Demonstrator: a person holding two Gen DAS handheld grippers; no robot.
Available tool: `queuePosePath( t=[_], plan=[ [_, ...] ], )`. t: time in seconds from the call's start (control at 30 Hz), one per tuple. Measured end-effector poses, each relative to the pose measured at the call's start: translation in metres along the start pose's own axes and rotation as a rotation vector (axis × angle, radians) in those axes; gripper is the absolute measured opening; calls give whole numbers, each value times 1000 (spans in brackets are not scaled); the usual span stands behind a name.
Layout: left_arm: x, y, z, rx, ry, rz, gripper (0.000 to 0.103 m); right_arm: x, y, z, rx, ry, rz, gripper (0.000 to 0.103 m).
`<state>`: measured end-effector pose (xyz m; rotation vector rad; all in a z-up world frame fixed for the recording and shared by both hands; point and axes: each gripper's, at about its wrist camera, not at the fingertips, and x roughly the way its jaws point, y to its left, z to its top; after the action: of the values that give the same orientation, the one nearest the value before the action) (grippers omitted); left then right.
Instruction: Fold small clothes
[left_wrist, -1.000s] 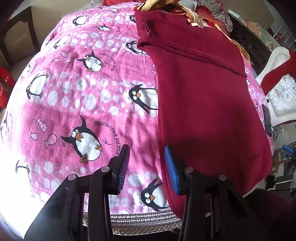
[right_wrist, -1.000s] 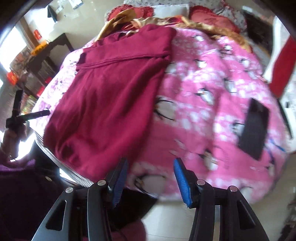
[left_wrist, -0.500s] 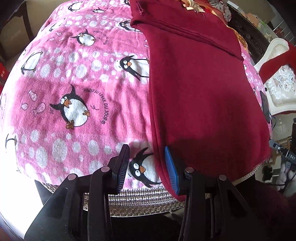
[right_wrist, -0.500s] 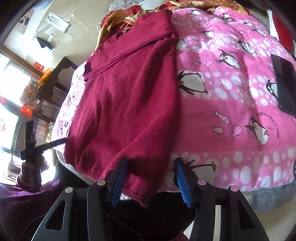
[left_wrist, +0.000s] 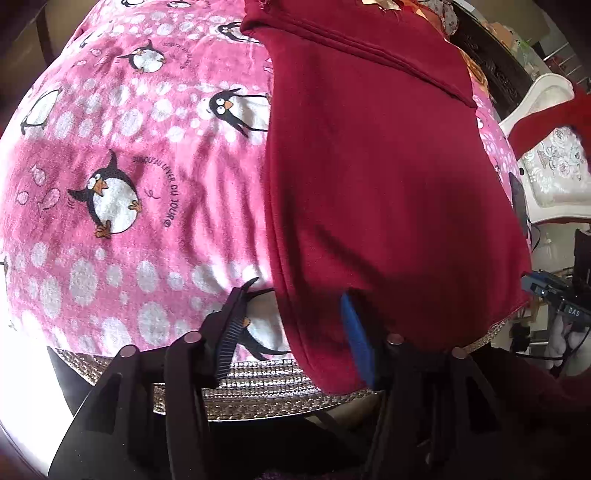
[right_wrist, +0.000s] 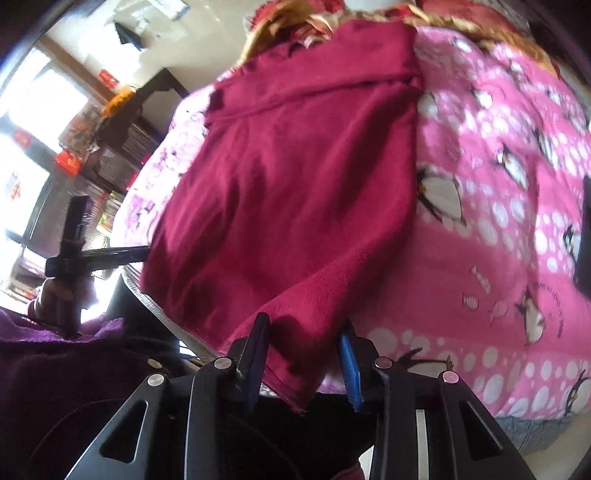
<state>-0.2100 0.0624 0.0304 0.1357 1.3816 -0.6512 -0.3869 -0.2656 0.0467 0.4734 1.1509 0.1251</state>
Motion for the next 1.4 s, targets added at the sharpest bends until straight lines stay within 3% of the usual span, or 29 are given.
queuePosePath(
  t=[0.1,0.27,0.3,0.33,0.37,0.43,0.6,0.7,0.9,1.13,1.4],
  plan=[
    [7,-13,2,36,6,16,68,1,-12,-2,76,-14,66,37],
    [15,-26,8,85,21,50,68,7,-13,-5,96,-34,111,35],
    [15,-27,9,84,18,50,54,7,-13,-6,80,-39,101,31],
    [16,-31,13,86,17,46,24,5,-12,-6,71,-48,86,18],
    [15,-30,14,82,26,28,11,3,-12,-5,68,-58,72,14],
    [11,-28,20,72,23,-11,6,-5,-11,-1,57,-78,80,12],
    [-26,-34,49,97,-112,-76,6,-25,0,22,16,-160,117,12],
    [-47,-35,76,102,-222,-73,6,-40,3,44,-3,-232,122,12],
    [-60,-40,133,95,-361,-51,6,-62,-4,97,-8,-372,131,12],
    [-65,-13,198,31,-464,-15,6,-64,-20,168,7,-477,54,12],
    [-42,9,258,-47,-475,-17,6,-37,-55,252,66,-548,39,12]
  ],
)
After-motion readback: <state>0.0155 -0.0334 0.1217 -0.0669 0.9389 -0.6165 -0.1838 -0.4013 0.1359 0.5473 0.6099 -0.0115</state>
